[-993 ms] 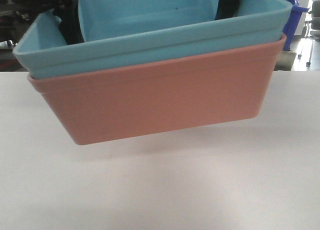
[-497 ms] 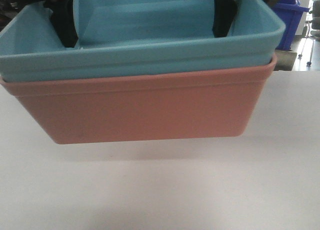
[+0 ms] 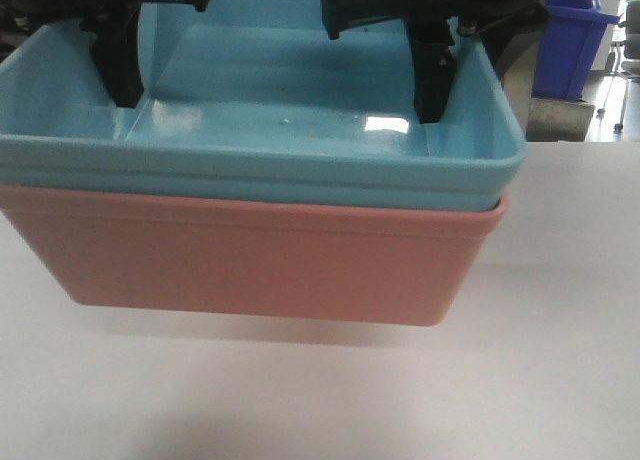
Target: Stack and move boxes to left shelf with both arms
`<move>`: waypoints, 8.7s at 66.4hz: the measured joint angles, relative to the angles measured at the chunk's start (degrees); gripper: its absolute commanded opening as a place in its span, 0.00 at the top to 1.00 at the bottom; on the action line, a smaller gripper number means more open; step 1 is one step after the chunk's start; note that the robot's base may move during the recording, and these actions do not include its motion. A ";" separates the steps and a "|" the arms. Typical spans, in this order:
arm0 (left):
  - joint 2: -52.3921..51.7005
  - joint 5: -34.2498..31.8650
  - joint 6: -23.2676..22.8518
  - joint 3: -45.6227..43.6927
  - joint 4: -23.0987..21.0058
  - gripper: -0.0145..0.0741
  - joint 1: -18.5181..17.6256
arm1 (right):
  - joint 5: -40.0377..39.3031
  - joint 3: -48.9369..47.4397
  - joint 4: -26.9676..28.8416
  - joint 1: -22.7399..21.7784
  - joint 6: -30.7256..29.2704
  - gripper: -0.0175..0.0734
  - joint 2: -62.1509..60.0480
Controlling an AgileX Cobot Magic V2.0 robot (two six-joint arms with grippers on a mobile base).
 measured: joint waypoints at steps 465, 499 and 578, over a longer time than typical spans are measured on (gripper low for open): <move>2.70 -0.69 -0.62 0.00 -1.41 0.85 -1.05 | 4.31 0.00 -1.54 0.00 0.94 0.75 0.54; 2.70 -0.58 -0.62 0.00 -1.41 0.85 -1.05 | 4.43 0.00 -1.42 0.00 0.94 0.75 0.54; 3.03 -0.88 -0.62 0.00 -1.65 0.85 -1.25 | 5.03 0.00 -1.52 0.00 1.05 0.75 0.54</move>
